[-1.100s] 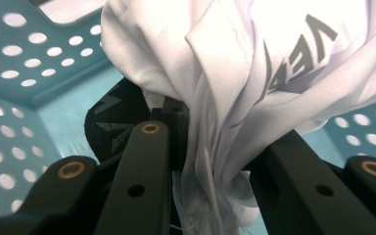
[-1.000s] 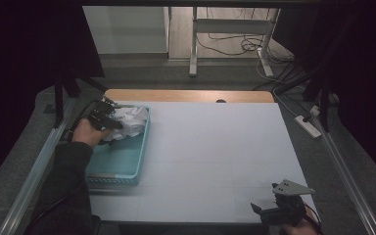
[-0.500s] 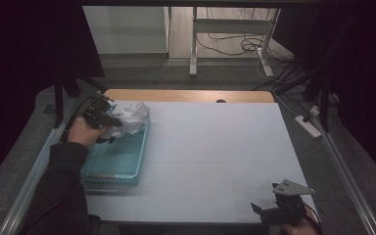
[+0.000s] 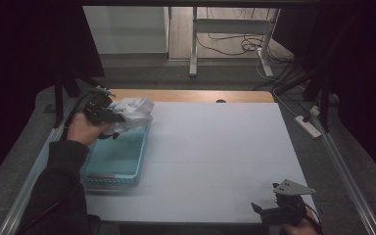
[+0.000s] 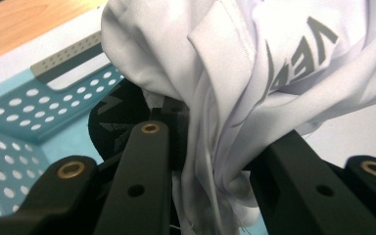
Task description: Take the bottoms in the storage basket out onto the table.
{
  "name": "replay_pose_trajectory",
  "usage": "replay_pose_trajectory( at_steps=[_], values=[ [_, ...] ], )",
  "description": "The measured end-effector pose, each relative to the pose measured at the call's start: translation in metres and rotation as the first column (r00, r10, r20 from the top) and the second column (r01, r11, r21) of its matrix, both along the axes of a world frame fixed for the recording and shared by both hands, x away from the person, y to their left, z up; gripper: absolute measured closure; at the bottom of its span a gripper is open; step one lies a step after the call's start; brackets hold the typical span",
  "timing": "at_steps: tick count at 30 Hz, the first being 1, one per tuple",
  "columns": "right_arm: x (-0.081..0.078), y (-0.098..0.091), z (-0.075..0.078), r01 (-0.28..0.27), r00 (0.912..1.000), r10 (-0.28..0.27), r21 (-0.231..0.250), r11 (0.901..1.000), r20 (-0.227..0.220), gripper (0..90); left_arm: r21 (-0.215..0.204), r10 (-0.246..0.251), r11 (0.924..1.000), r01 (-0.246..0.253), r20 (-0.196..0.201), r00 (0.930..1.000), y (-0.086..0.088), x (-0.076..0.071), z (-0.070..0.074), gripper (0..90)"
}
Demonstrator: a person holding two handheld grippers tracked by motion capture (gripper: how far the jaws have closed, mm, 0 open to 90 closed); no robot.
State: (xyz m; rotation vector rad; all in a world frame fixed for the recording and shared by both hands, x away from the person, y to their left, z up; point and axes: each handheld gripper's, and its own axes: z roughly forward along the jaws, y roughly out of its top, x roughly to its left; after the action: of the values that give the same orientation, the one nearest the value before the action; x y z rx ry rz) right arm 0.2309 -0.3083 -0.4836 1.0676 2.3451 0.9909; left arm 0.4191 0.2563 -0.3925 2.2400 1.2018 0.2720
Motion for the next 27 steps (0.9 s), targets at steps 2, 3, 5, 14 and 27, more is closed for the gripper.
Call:
replay_pose_trajectory(
  at_steps=[2,3,5,14,27],
  values=[
    [0.000,0.000,0.000,0.000,1.0000,0.000,0.001,1.0000,0.001,0.0,0.000,-0.009,1.0000,0.009,0.002,1.0000,-0.003,-0.001,0.003,74.6],
    [0.000,0.000,0.000,0.001,1.0000,-0.001,0.000,1.0000,0.001,0.0,0.000,-0.014,0.9999,0.014,0.004,0.9999,-0.005,-0.001,0.005,74.6],
    [0.000,0.000,0.000,0.002,1.0000,-0.002,0.000,1.0000,0.001,0.0,-0.002,-0.020,0.9998,0.020,0.011,0.9997,-0.007,-0.002,0.008,74.6],
    [0.000,0.000,0.000,0.003,1.0000,-0.003,0.001,1.0000,0.002,0.0,-0.015,-0.056,0.9983,0.057,0.032,0.9979,-0.021,-0.004,0.020,74.6],
    [0.000,-0.001,0.000,0.002,1.0000,-0.002,0.002,1.0000,0.003,0.0,-0.029,-0.101,0.9943,0.103,0.046,0.9938,-0.045,-0.004,0.033,74.5]
  ],
)
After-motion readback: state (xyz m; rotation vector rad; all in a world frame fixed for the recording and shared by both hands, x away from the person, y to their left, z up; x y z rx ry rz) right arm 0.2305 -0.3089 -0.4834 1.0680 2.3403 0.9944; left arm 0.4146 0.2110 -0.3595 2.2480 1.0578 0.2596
